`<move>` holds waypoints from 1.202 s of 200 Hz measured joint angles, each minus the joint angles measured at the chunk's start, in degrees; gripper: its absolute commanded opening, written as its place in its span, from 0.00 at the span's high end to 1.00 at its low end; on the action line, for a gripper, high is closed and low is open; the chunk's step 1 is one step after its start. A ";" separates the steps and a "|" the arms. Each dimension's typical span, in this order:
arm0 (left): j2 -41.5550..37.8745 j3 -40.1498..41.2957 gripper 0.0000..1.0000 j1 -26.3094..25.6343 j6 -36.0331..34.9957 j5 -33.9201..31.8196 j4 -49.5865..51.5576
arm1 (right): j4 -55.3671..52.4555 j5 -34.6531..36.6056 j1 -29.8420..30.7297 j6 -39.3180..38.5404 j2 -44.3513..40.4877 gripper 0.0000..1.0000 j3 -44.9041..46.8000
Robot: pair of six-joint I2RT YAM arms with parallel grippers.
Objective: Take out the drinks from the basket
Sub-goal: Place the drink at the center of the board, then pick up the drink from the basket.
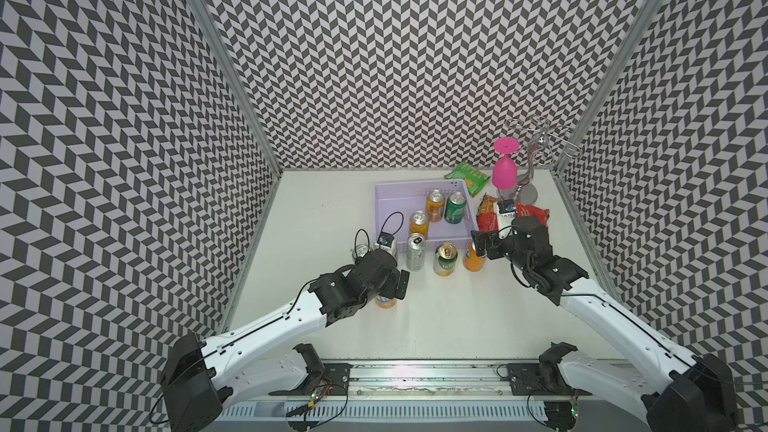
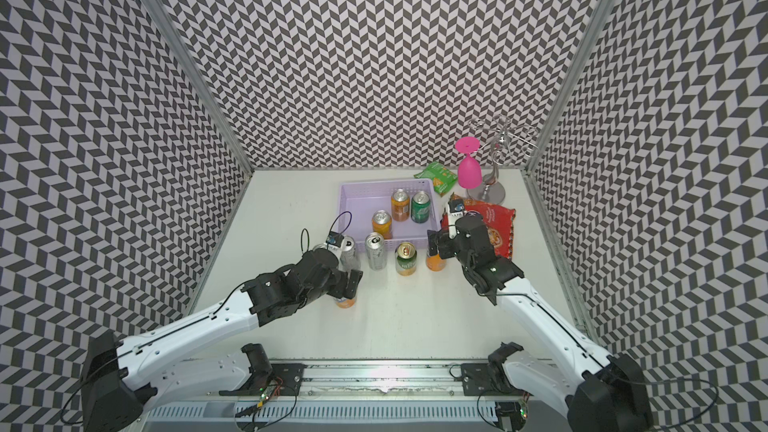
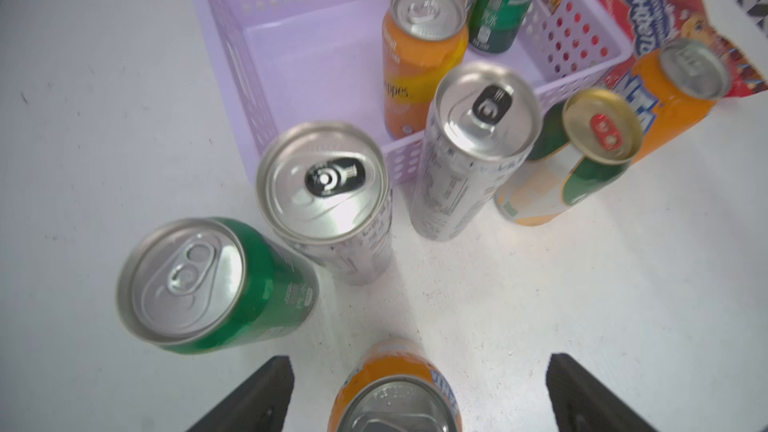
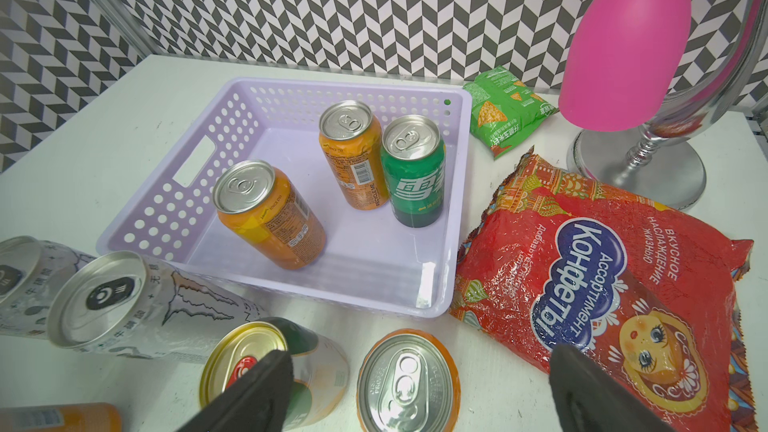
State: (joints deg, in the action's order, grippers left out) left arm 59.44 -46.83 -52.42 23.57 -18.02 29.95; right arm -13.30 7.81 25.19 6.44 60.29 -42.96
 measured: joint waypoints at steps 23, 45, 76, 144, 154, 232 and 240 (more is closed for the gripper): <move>0.07 -4.50 0.01 0.46 -3.28 -0.63 -0.11 | 0.00 -0.07 -0.02 0.00 -0.22 0.00 0.00; 2.29 -8.52 0.01 1.90 -6.64 -0.81 -0.15 | 0.04 -0.11 -0.28 -0.02 -0.70 0.00 0.00; 8.26 -14.10 0.01 5.09 -11.76 0.00 -0.90 | 0.09 -0.11 -0.37 -0.04 -0.79 0.00 0.00; 24.20 -30.05 0.01 11.72 -18.47 7.48 -1.40 | 0.09 -0.11 -0.37 -0.46 -0.81 0.00 0.00; 26.18 -32.20 0.01 12.31 -19.06 8.66 -1.14 | 0.09 -0.11 -0.39 -0.48 -0.81 0.00 0.00; 43.91 -48.48 0.01 15.85 -22.77 15.39 7.04 | 0.09 -0.11 -0.61 -0.83 -1.01 0.00 0.00; 45.46 -49.64 0.01 16.11 -23.02 15.78 7.82 | 0.11 -0.11 -0.63 -0.83 -1.03 0.00 0.00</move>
State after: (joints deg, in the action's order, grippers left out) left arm 104.90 -96.47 -36.32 0.56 -2.24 37.78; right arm -13.19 7.70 24.56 5.61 59.27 -42.96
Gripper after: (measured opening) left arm 0.990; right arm 0.995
